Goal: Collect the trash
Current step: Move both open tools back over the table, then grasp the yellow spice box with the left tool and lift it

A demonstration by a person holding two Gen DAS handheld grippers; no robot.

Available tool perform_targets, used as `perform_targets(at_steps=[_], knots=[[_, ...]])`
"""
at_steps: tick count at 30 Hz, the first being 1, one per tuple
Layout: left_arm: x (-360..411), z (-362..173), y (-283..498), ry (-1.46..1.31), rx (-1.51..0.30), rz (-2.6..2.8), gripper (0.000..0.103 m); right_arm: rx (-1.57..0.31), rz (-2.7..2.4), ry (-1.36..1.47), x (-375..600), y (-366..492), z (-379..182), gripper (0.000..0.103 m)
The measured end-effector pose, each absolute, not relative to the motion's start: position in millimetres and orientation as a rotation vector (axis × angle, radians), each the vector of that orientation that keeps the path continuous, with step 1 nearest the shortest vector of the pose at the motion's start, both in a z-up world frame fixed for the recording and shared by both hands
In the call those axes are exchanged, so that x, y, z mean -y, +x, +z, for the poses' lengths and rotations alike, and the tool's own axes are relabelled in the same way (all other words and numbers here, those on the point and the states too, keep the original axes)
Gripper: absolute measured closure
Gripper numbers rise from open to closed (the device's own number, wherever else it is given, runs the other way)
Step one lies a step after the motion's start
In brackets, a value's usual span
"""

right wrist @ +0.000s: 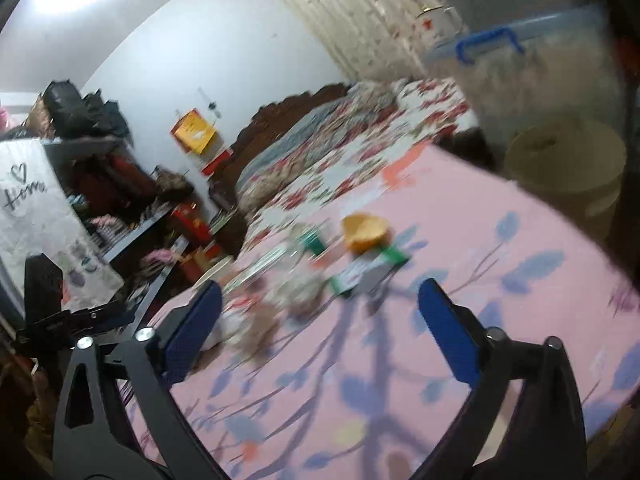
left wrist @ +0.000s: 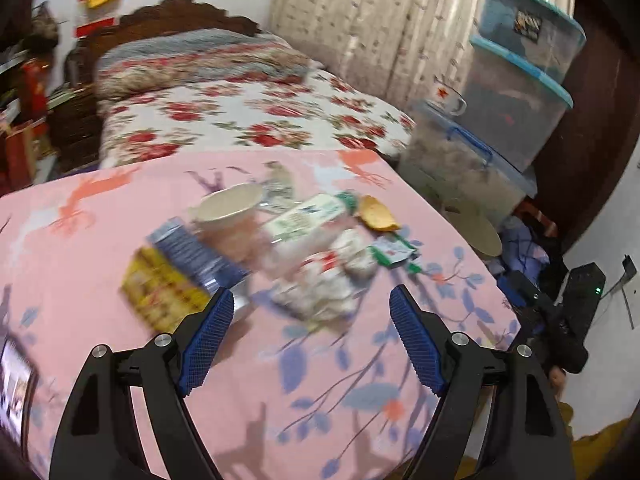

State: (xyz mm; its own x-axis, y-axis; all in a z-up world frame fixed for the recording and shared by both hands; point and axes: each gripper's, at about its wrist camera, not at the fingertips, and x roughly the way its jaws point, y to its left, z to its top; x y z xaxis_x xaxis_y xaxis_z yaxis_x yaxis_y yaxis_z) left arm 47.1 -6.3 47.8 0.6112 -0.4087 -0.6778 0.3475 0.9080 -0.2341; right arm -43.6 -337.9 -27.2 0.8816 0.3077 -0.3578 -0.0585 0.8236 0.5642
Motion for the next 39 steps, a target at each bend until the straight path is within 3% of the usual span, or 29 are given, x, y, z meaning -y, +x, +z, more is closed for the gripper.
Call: perform_targets(at_steps=[3,10,17,22,25,30,33,39], knots=[[-24,46,32,-0.081,-0.794,-0.388,0.027,-0.47,0.242,0.508,305,-53,-16,0.013],[-70,39,0,-0.066,-0.75,-0.302,0.027,-0.559,0.335,0.331,228,-69,-9,0.042],[-90,-4,29,-0.226,-0.91,-0.305,0.026,-0.684,0.365,0.282,211,-60,-36,0.06],[-102,-31,73,-0.493,-1.036,-0.321,0.026,-0.714,0.339,0.253,216,-39,-44,0.061],[-104,-35,91,-0.571,-1.057,-0.296,0.016,-0.727,0.318,0.25,224,-25,-47,0.06],[-102,-41,120,-0.613,-1.084,-0.262,0.012,-0.75,0.228,0.228,251,11,-52,0.059],[-96,-50,135,-0.632,-1.11,-0.224,0.012,-0.774,0.171,0.23,274,39,-55,0.041],[-88,-69,144,-0.674,-1.152,-0.227,0.011,-0.819,0.181,0.547,335,77,-71,0.041]])
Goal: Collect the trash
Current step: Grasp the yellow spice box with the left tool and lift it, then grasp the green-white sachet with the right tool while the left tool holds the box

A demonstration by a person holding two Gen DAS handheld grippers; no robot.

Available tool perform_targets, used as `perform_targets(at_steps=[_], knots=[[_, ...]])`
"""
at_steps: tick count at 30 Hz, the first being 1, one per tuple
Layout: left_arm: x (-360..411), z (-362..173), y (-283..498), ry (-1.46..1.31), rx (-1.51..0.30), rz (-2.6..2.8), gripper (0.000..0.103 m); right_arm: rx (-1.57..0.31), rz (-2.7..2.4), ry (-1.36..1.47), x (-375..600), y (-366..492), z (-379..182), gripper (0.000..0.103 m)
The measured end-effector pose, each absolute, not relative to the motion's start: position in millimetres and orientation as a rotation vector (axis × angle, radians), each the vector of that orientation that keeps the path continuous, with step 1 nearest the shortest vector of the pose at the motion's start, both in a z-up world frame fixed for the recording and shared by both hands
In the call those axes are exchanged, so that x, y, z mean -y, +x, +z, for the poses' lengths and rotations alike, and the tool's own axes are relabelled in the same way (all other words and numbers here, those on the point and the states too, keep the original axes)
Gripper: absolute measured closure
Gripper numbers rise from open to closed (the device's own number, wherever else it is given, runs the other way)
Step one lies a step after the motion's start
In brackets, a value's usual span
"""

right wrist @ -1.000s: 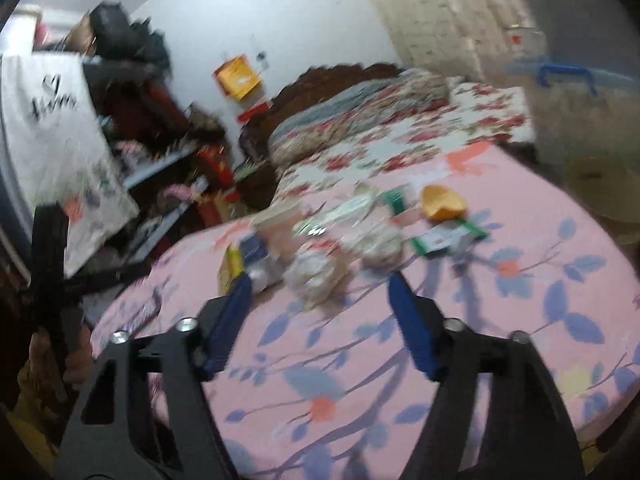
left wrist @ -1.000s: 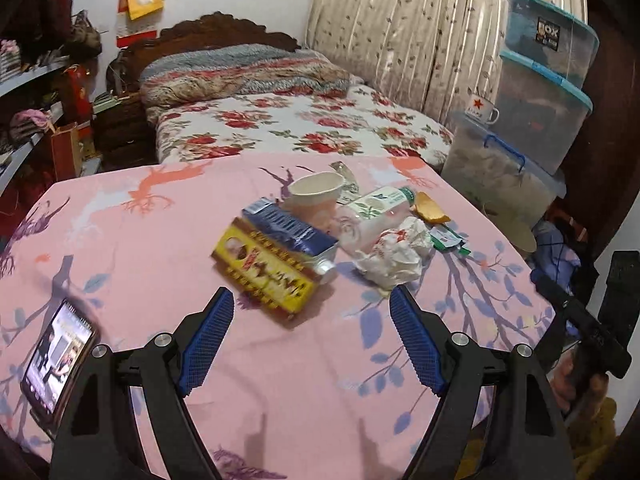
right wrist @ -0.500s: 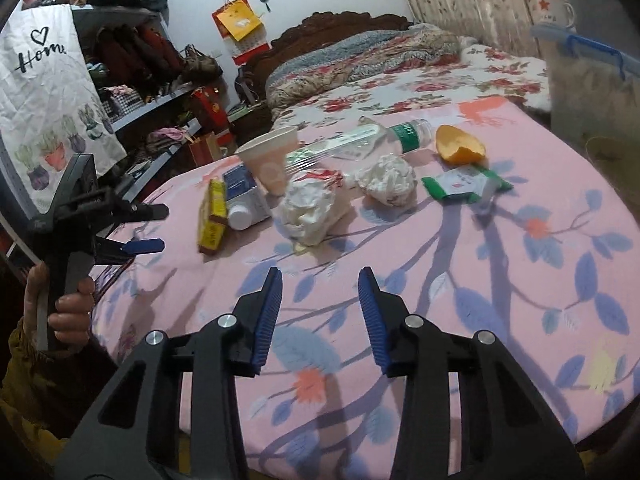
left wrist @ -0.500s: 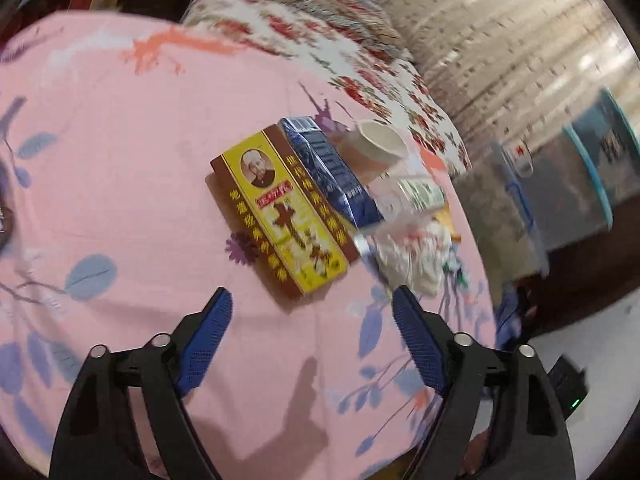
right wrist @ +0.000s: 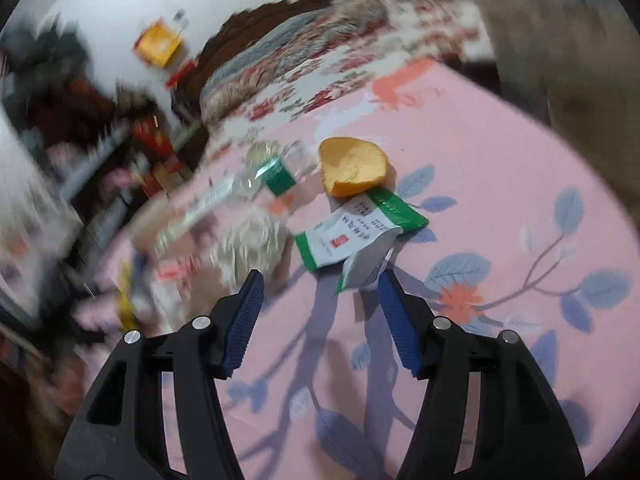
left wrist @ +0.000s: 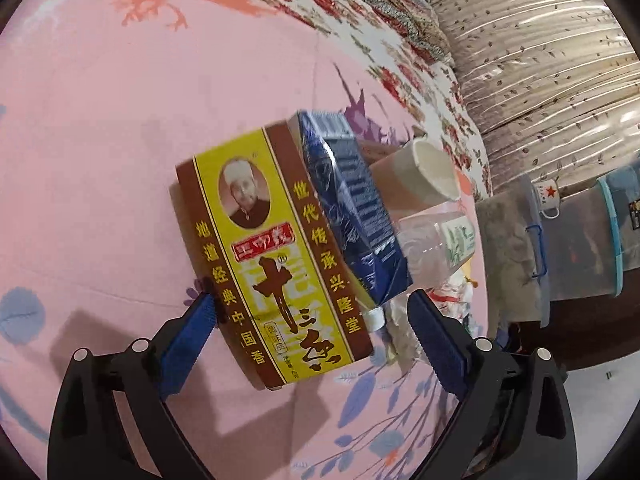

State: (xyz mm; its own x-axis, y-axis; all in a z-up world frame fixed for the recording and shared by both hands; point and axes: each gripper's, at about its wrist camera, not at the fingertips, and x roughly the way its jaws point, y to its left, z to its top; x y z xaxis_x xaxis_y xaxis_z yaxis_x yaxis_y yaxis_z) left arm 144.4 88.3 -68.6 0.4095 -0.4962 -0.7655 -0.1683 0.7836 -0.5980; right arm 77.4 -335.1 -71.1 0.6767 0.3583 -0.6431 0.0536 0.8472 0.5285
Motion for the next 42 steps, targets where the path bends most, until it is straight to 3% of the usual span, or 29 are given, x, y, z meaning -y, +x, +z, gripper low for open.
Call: perform_targets(at_steps=[3,5,6,8,10,12,16,22,34,35,36,37,40,42], knots=[[-86,-69,140,-0.658,-1.123,-0.212,0.013,-0.823,0.191,0.759,361,86,-88,0.044],[-88,-68,135,-0.656,-1.103,-0.187,0.026,-0.841,0.204,0.897,372,94,-103,0.048],[-88,-70,133,-0.653,-1.103,-0.188,0.038,-0.853,0.201,0.941,375,99,-110,0.049],[-94,-72,128,-0.68,-1.082,-0.208,0.039,-0.862,0.166,0.945,374,110,-118,0.066],[-99,-72,122,-0.685,-1.076,-0.198,0.039,-0.855,0.156,0.93,370,117,-118,0.07],[-109,-71,110,-0.707,-1.077,-0.184,0.039,-0.878,0.178,0.924,360,126,-124,0.087],[-125,-64,83,-0.728,-1.057,-0.219,0.039,-0.881,0.221,0.909,348,118,-126,0.095],[-96,-37,44,-0.599,-1.024,-0.4,0.039,-0.846,0.303,0.889,344,75,-115,0.096],[105,-13,82,-0.271,-1.084,-0.831,0.042,-0.694,0.22,0.76,394,19,-73,0.096],[122,-16,90,-0.254,-1.099,-0.846,0.047,-0.684,0.211,0.771,401,17,-73,0.096],[138,-21,96,-0.245,-1.124,-0.869,0.067,-0.674,0.197,0.779,409,13,-73,0.096],[147,-25,99,-0.241,-1.148,-0.882,0.07,-0.668,0.182,0.787,416,10,-75,0.096],[170,-35,107,-0.223,-1.183,-0.88,0.069,-0.658,0.129,0.799,433,3,-80,0.094],[175,-39,105,-0.187,-1.187,-0.861,0.059,-0.664,0.128,0.821,441,0,-85,0.091]])
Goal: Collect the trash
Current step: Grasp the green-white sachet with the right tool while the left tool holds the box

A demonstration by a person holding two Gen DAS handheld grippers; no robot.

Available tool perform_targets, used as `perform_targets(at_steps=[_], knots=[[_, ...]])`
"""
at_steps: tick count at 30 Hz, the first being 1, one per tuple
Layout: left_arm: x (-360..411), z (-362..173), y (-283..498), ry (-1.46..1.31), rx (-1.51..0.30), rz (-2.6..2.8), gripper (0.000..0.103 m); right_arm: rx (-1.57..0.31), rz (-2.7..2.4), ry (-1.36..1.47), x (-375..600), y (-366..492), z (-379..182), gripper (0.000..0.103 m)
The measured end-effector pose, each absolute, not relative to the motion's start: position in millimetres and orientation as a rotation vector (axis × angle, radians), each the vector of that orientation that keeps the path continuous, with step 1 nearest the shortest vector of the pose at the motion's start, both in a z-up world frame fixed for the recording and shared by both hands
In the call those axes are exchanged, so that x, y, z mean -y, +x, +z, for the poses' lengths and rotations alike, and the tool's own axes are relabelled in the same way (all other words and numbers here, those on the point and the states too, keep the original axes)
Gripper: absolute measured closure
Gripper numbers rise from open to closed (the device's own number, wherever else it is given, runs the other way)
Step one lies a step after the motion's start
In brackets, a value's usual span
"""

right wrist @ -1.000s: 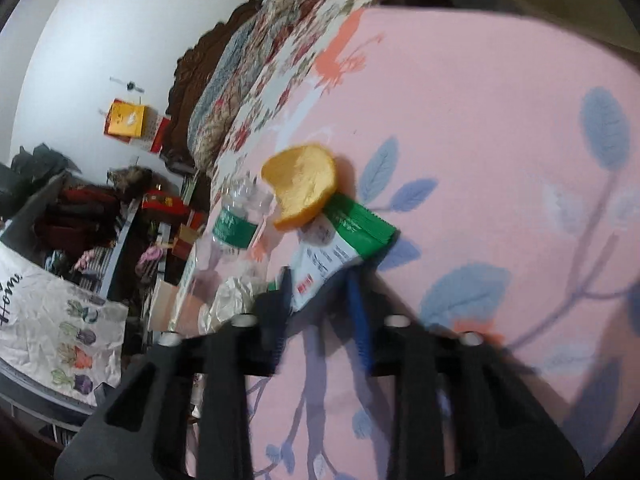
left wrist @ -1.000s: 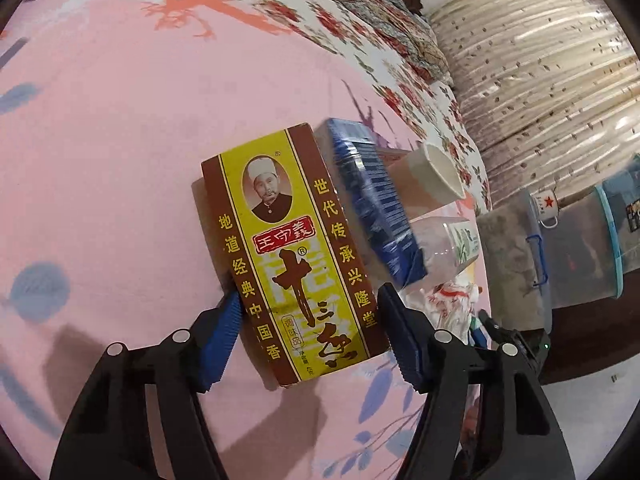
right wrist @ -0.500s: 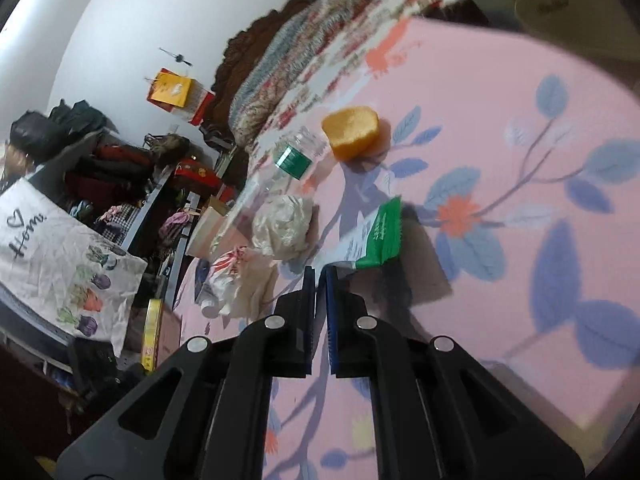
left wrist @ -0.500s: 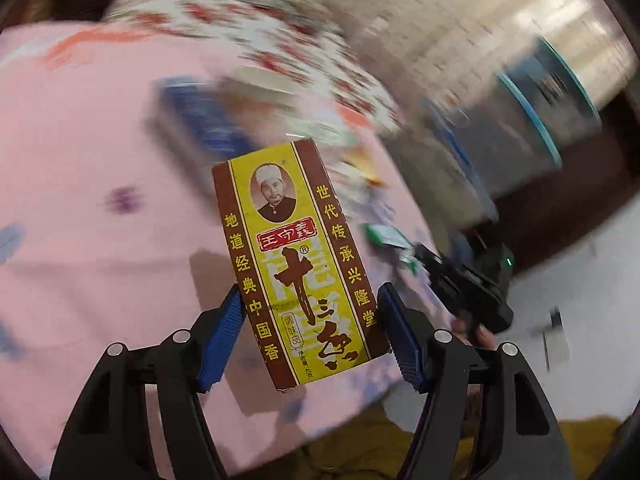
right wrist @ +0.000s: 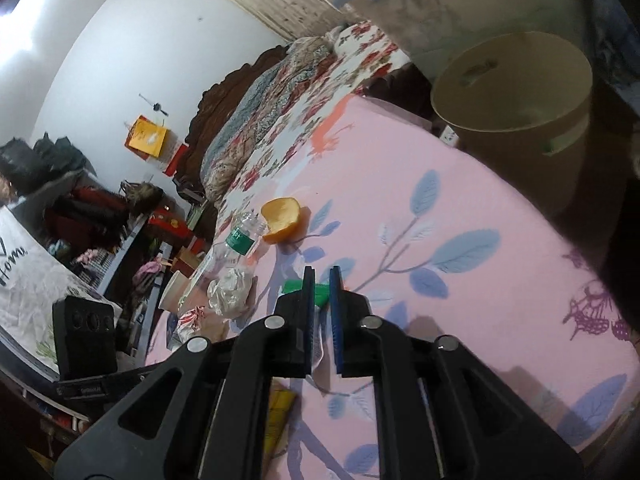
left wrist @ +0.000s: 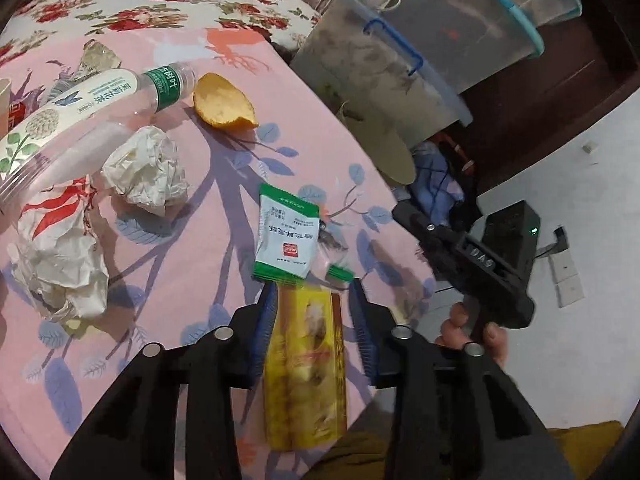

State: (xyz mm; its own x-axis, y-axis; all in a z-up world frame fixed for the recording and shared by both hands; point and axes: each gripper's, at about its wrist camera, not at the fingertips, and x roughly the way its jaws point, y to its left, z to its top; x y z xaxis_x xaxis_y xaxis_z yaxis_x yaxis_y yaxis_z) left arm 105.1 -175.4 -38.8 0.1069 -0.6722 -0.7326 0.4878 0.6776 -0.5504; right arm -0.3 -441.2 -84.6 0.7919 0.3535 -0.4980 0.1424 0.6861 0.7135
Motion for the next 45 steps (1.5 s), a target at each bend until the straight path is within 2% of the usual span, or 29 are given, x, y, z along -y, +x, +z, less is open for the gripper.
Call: perform_targets(at_steps=[4,6,7,9,10,11,12,15,17,18,19,27,31,33,35,36,38,41,45], knots=[[168,-42,96,-0.143,-1.188,-0.793,0.031,-0.729,0.158,0.825,442,5,-97,0.091],[171,-42,89,-0.116,-1.195,-0.777,0.029,-0.767,0.162,0.8,436,12,-103,0.091],[176,-42,84,-0.068,-1.192,-0.763,0.024,-0.781,0.16,0.783,431,15,-104,0.091],[188,-40,69,0.058,-1.167,-0.737,0.016,-0.805,0.156,0.738,419,21,-105,0.075],[194,-40,60,0.121,-1.153,-0.739,0.015,-0.808,0.15,0.714,414,22,-105,0.037],[200,-42,52,0.166,-1.148,-0.751,0.015,-0.776,0.151,0.684,407,20,-100,0.014],[202,-43,48,0.187,-1.149,-0.761,0.015,-0.753,0.138,0.648,401,18,-96,0.012],[209,-60,41,0.242,-1.189,-0.775,0.014,-0.768,0.11,0.483,375,24,-86,0.012],[206,-70,40,0.248,-1.21,-0.763,0.028,-0.794,0.09,0.42,361,29,-85,0.012],[201,-74,42,0.235,-1.228,-0.765,0.041,-0.806,0.091,0.399,354,32,-85,0.012],[197,-72,43,0.224,-1.213,-0.768,0.046,-0.814,0.089,0.382,348,34,-86,0.012],[121,-60,51,0.044,-1.175,-0.723,0.047,-0.892,0.045,0.221,304,54,-94,0.012],[98,-58,52,-0.023,-1.171,-0.708,0.046,-0.939,0.003,0.054,278,68,-97,0.012],[93,-57,51,-0.046,-1.171,-0.705,0.046,-0.94,-0.001,0.015,273,71,-96,0.019],[93,-57,52,-0.055,-1.172,-0.704,0.046,-0.929,0.027,0.001,274,67,-93,0.046],[91,-56,53,-0.059,-1.171,-0.707,0.046,-0.931,0.035,0.002,277,65,-90,0.05],[92,-54,53,-0.06,-1.17,-0.717,0.046,-0.926,0.047,0.025,288,58,-89,0.066],[102,-48,56,-0.052,-1.166,-0.746,0.046,-0.911,0.075,0.124,309,50,-88,0.076],[133,-43,71,-0.056,-1.181,-0.806,0.046,-0.864,0.038,0.24,351,41,-85,0.079]])
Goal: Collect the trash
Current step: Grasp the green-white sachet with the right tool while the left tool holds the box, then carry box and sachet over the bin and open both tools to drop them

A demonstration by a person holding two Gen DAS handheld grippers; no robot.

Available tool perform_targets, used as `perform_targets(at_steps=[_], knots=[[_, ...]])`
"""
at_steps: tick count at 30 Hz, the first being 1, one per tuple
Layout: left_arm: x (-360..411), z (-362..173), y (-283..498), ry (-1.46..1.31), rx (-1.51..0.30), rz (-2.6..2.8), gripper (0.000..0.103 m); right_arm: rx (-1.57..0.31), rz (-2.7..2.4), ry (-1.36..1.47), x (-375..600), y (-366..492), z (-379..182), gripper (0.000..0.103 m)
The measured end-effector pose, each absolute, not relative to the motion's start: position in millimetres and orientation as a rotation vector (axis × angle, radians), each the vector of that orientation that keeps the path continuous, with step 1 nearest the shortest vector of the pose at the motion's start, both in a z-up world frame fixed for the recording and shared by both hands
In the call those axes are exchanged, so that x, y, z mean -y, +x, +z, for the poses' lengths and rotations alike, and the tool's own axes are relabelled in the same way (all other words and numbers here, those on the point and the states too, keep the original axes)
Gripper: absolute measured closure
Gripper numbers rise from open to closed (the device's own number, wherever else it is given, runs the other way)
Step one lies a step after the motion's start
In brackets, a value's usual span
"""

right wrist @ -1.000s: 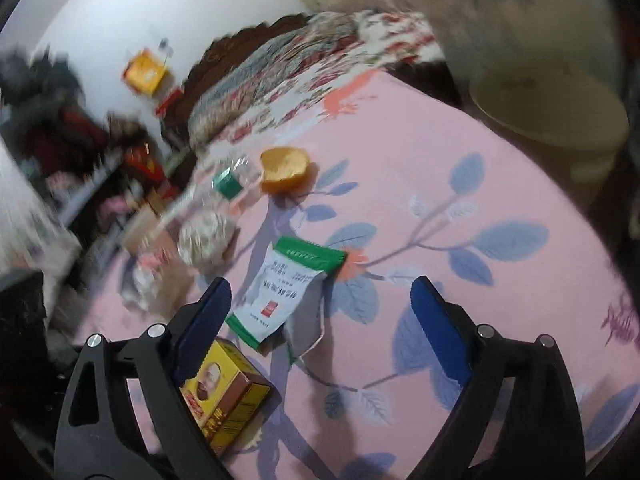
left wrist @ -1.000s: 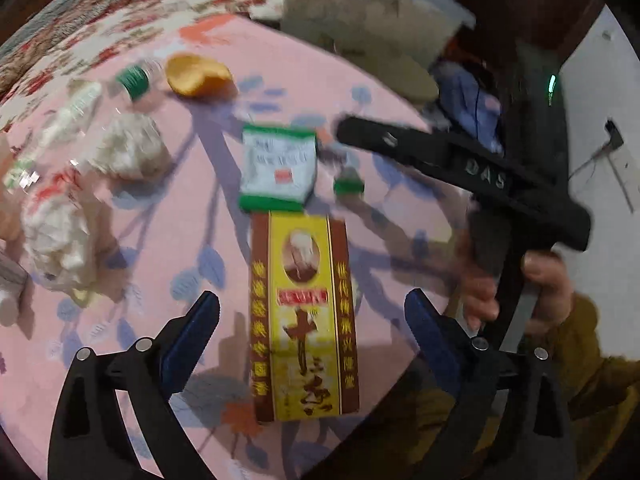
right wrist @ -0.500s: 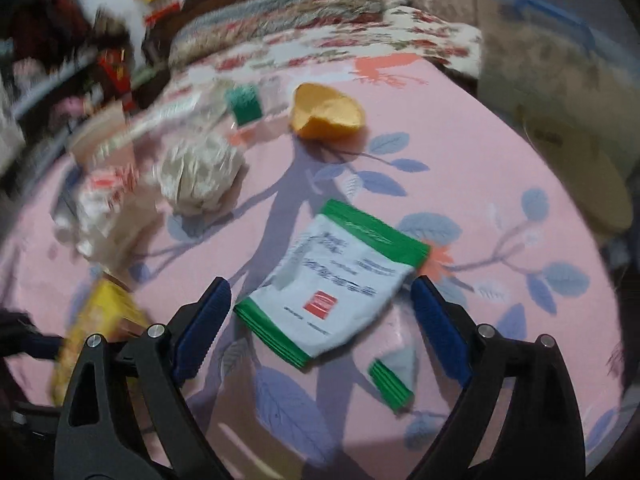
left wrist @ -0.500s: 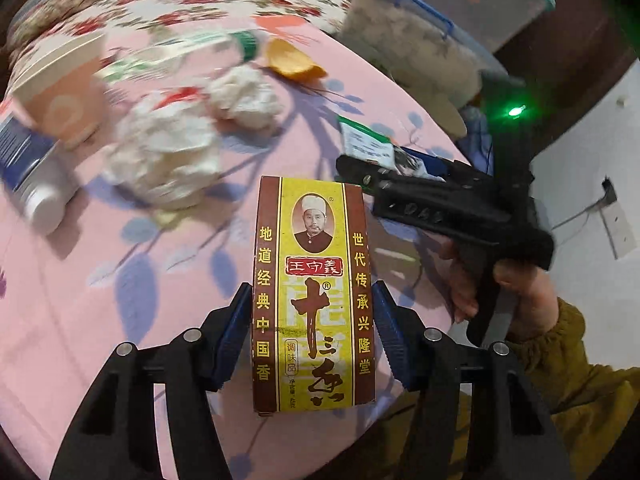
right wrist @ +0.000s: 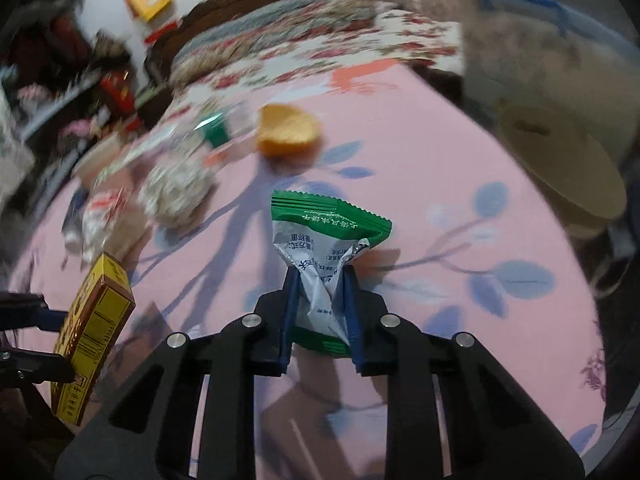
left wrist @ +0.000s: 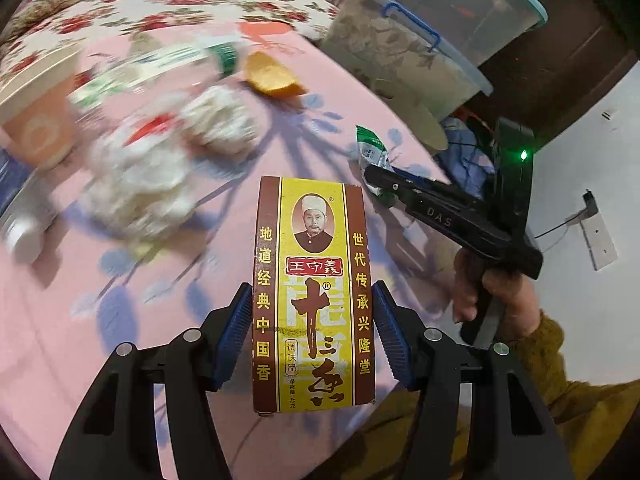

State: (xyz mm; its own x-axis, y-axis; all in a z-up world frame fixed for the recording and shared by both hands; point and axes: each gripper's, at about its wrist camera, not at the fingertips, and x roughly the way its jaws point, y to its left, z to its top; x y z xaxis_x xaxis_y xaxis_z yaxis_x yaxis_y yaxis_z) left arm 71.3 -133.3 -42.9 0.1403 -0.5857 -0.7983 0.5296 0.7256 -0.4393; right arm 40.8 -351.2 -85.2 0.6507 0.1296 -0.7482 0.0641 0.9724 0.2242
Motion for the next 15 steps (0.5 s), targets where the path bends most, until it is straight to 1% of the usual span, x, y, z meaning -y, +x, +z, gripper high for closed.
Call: perform_targets(at_steps=[2,8,11,15], knots=[[150,-41,80,-0.053,-1.193,-0.826,0.046,-0.842,0.02,0.285,374,40,-84,0.079],[245,-22,125,0.001,-1.203,-0.927,0.046,-0.749,-0.088,0.398,469,43,-73,0.079],[312,-16,156,0.007,-1.221,-1.009,0.046,-0.717,-0.136,0.478,525,52,-73,0.079],[382,-15,190,0.005,-1.234,-1.056,0.046,-0.701,-0.164,0.582,579,66,-82,0.079]])
